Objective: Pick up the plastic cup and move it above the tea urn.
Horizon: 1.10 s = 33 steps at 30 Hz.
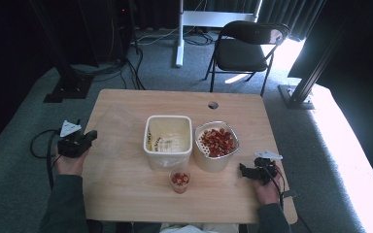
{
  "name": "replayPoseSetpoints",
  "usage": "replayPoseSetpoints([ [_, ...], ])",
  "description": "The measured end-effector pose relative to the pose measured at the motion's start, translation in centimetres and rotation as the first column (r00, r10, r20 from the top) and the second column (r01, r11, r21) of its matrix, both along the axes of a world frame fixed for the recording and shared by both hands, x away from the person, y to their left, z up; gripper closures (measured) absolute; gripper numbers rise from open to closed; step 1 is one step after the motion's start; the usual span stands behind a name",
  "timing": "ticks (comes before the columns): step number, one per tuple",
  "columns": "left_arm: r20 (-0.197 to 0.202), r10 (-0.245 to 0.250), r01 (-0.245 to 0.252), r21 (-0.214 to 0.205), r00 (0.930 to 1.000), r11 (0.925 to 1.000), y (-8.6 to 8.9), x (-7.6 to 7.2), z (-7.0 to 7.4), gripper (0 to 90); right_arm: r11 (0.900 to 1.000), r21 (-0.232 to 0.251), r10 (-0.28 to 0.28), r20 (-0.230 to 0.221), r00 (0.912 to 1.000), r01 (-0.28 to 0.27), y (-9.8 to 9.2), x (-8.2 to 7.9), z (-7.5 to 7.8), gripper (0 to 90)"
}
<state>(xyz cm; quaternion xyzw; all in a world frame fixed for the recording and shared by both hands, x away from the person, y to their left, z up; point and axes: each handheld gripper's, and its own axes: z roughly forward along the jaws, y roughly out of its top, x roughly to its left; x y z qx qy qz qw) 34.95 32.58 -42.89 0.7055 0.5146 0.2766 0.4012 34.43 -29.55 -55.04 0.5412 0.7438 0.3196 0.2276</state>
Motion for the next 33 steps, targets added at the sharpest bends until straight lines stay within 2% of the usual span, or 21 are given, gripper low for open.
replayPoseSetpoints([
  [10,0.066,-0.061,0.061,0.004,0.9960,0.9981,-1.1,-1.2,3.3,86.5,1.0000,0.000,-0.001,-0.001,1.0000,0.001,0.0,0.0,0.0,11.4],
  [16,0.112,-0.110,0.110,0.012,0.9876,0.9939,-2.4,-1.8,6.0,86.4,1.0000,0.000,-0.001,-0.001,1.0000,0.001,0.0,0.0,0.0,11.4],
  [19,0.122,-0.126,0.125,0.014,0.9845,0.9921,-2.9,-1.9,6.6,86.4,1.0000,0.001,-0.002,-0.001,1.0000,0.002,0.0,0.0,0.0,11.4],
  [20,0.132,-0.150,0.149,0.018,0.9798,0.9887,-3.7,-1.9,7.3,86.4,1.0000,0.000,-0.001,-0.001,1.0000,0.001,0.0,0.0,0.0,11.4],
  [24,0.143,-0.192,0.190,0.025,0.9709,0.9814,-4.9,-1.8,8.2,86.3,1.0000,0.001,-0.002,-0.002,1.0000,0.002,0.0,0.0,0.0,11.4],
  [28,0.144,-0.234,0.231,0.036,0.9615,0.9722,-6.4,-1.6,8.8,86.2,1.0000,0.001,-0.001,-0.002,1.0000,0.001,0.0,0.0,0.0,11.4],
  [30,0.138,-0.267,0.265,0.034,0.9538,0.9637,-7.2,-1.5,8.9,86.2,1.0000,0.001,-0.002,-0.003,1.0000,0.002,0.0,0.0,0.0,11.4],
  [31,0.138,-0.267,0.265,0.034,0.9538,0.9637,-7.2,-1.5,8.9,86.2,1.0000,0.000,-0.001,-0.002,1.0000,0.001,0.0,0.0,0.0,11.4],
  [32,0.130,-0.288,0.285,0.042,0.9488,0.9576,-8.0,-1.4,9.0,85.9,1.0000,0.001,-0.001,-0.002,1.0000,0.001,0.0,0.0,0.0,11.4],
  [33,0.131,-0.291,0.289,0.038,0.9475,0.9566,-8.3,-1.4,9.0,85.3,1.0000,0.001,-0.001,-0.002,1.0000,0.001,0.0,0.0,0.0,11.4],
])
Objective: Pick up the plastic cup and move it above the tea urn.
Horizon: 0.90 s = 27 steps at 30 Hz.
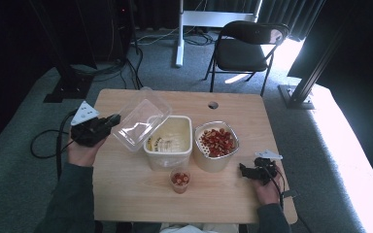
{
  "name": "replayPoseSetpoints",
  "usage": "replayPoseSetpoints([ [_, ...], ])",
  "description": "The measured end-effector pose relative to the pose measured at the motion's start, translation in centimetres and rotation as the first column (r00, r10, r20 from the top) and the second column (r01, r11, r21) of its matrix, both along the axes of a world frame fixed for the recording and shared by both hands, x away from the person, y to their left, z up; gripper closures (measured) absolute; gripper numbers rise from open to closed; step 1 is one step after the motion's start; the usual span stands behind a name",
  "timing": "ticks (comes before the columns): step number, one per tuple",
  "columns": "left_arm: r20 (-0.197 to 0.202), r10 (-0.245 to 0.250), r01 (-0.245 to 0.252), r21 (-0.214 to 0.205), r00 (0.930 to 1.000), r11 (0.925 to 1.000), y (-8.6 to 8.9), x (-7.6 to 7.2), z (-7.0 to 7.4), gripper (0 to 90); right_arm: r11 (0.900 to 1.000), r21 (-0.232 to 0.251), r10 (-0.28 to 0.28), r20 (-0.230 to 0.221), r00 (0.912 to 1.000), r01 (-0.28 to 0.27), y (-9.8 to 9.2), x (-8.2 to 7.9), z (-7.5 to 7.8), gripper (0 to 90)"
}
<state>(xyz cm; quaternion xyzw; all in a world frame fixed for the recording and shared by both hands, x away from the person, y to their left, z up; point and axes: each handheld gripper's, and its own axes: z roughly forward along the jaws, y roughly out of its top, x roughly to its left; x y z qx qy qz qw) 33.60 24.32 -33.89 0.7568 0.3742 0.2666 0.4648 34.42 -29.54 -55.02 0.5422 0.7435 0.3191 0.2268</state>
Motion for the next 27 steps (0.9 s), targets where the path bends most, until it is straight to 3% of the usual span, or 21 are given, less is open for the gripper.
replayPoseSetpoints([
  [4,0.006,-0.026,0.026,-0.040,0.9997,0.9989,-0.5,0.3,0.0,67.2,1.0000,0.000,0.000,0.001,1.0000,0.000,0.0,0.0,0.0,11.4],
  [8,0.009,-0.038,0.038,-0.052,0.9993,0.9979,-0.7,0.4,-0.1,60.9,1.0000,0.001,0.000,0.000,1.0000,0.000,0.0,0.0,0.0,11.4],
  [27,0.014,-0.045,0.045,-0.035,0.9989,0.9984,-1.5,0.5,-0.8,51.6,1.0000,0.000,0.000,0.000,1.0000,0.000,0.0,0.0,0.0,11.4],
])
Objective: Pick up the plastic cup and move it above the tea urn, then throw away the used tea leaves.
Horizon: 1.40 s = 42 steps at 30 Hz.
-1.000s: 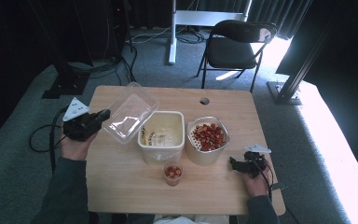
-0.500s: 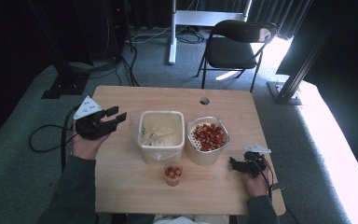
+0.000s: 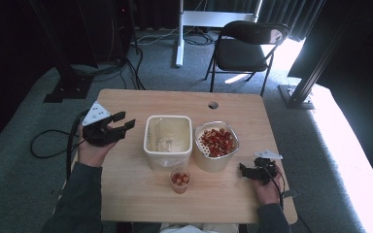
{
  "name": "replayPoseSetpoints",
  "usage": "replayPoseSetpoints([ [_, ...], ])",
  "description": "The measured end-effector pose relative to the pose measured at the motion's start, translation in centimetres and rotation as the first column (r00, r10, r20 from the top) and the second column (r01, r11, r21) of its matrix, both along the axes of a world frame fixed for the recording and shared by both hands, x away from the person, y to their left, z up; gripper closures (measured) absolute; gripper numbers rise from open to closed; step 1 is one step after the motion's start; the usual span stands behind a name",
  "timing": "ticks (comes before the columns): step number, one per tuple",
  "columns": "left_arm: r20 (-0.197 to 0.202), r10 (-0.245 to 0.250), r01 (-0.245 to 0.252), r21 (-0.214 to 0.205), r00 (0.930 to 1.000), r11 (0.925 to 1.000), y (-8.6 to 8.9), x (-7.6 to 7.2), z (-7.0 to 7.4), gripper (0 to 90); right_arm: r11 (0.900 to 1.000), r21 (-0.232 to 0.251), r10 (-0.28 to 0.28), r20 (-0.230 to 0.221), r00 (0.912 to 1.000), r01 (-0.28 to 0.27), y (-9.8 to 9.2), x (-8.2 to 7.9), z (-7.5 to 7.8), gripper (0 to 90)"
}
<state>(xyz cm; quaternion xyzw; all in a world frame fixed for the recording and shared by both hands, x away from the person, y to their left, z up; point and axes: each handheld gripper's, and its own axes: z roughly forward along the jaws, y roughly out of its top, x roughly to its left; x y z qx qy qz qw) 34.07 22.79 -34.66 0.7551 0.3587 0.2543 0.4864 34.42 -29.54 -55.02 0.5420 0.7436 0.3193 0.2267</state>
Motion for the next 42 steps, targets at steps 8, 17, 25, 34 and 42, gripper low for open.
replayPoseSetpoints([
  [8,-0.020,0.019,-0.019,-0.001,0.9996,0.9998,0.6,0.2,-0.8,49.6,1.0000,-0.001,0.000,0.000,1.0000,0.000,0.0,0.0,0.0,11.4],
  [17,-0.026,0.022,-0.022,0.004,0.9994,0.9998,0.9,0.0,-1.9,47.8,1.0000,0.001,0.005,0.007,1.0000,-0.005,0.1,-0.2,0.0,14.5],
  [25,-0.026,-0.008,0.008,-0.001,0.9996,1.0000,0.8,-1.2,-3.9,46.2,1.0000,0.004,-0.006,0.010,0.9999,0.006,0.2,-0.5,0.0,16.8],
  [34,-0.029,-0.056,0.056,-0.002,0.9980,0.9984,0.3,-3.7,-7.0,46.3,0.9989,-0.007,0.046,-0.032,0.9984,-0.046,0.9,-1.2,0.6,23.2],
  [42,-0.059,-0.120,0.124,0.057,0.9910,0.9907,-1.7,-5.9,-10.4,46.4,0.9908,-0.009,0.135,0.021,0.9906,-0.135,3.1,-2.5,1.5,27.4],
])
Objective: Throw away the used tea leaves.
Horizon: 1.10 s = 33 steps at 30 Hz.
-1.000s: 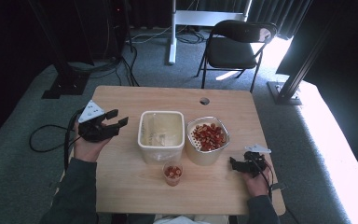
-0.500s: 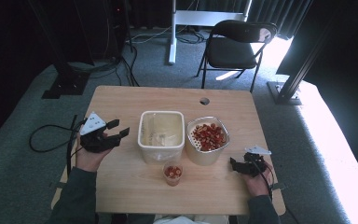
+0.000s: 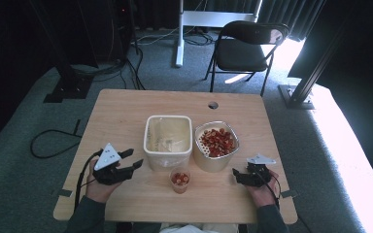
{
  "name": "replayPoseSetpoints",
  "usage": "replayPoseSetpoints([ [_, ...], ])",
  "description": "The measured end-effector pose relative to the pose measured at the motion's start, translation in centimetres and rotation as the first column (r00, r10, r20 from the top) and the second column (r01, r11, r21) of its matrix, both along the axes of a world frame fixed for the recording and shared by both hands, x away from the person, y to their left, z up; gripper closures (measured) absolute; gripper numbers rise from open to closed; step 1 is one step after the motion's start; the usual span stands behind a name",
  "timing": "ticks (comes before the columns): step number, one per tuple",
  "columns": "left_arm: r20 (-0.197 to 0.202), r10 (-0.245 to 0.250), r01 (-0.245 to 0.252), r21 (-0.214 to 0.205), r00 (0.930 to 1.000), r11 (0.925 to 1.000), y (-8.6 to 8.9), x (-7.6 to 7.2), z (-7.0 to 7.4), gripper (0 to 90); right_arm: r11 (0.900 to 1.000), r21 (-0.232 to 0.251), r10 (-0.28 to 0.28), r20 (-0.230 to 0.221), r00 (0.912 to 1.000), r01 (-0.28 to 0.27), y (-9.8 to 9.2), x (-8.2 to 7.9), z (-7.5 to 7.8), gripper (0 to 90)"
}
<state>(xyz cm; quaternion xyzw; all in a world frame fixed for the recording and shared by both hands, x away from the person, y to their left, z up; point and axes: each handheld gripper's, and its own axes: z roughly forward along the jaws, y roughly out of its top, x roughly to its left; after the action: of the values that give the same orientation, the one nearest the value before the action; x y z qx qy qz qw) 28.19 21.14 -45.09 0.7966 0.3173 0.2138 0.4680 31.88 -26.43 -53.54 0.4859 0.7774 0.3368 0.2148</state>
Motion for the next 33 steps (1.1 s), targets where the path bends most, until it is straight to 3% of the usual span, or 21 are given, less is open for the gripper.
replayPoseSetpoints([
  [7,-0.055,-0.112,0.112,0.005,0.9922,0.9937,-2.9,-0.4,-3.1,46.6,0.9979,0.028,0.057,0.068,0.9961,-0.058,1.4,-1.2,1.0,32.0],
  [10,-0.075,-0.169,0.171,0.013,0.9827,0.9852,-4.4,-0.4,-4.4,48.6,0.9963,0.036,0.076,0.068,0.9948,-0.078,1.8,-1.6,1.1,33.5],
  [13,-0.101,-0.189,0.193,0.026,0.9767,0.9809,-5.3,-0.3,-5.3,52.0,0.9945,0.040,0.094,0.067,0.9933,-0.097,2.1,-1.9,1.1,34.4],
  [16,-0.131,-0.241,0.251,0.062,0.9616,0.9661,-7.1,-0.2,-6.5,55.9,0.9881,0.034,0.147,0.079,0.9861,-0.150,3.2,-2.5,1.3,37.0],
  [23,-0.132,-0.296,0.307,0.076,0.9461,0.9486,-8.9,0.2,-6.8,65.0,0.9793,0.026,0.198,0.082,0.9768,-0.201,4.4,-2.8,1.3,37.9],
  [27,-0.137,-0.310,0.321,0.062,0.9406,0.9450,-9.5,0.4,-7.0,66.4,0.9742,0.039,0.219,0.083,0.9723,-0.222,4.7,-2.9,1.3,38.1],
  [31,-0.137,-0.313,0.323,0.062,0.9398,0.9442,-9.6,0.5,-7.1,66.6,0.9677,0.052,0.241,0.090,0.9662,-0.247,5.0,-3.1,1.4,38.1],
  [33,-0.134,-0.304,0.315,0.073,0.9432,0.9462,-9.6,0.4,-7.0,62.9,0.9561,0.067,0.278,0.102,0.9553,-0.285,5.7,-3.3,1.5,36.2],
])
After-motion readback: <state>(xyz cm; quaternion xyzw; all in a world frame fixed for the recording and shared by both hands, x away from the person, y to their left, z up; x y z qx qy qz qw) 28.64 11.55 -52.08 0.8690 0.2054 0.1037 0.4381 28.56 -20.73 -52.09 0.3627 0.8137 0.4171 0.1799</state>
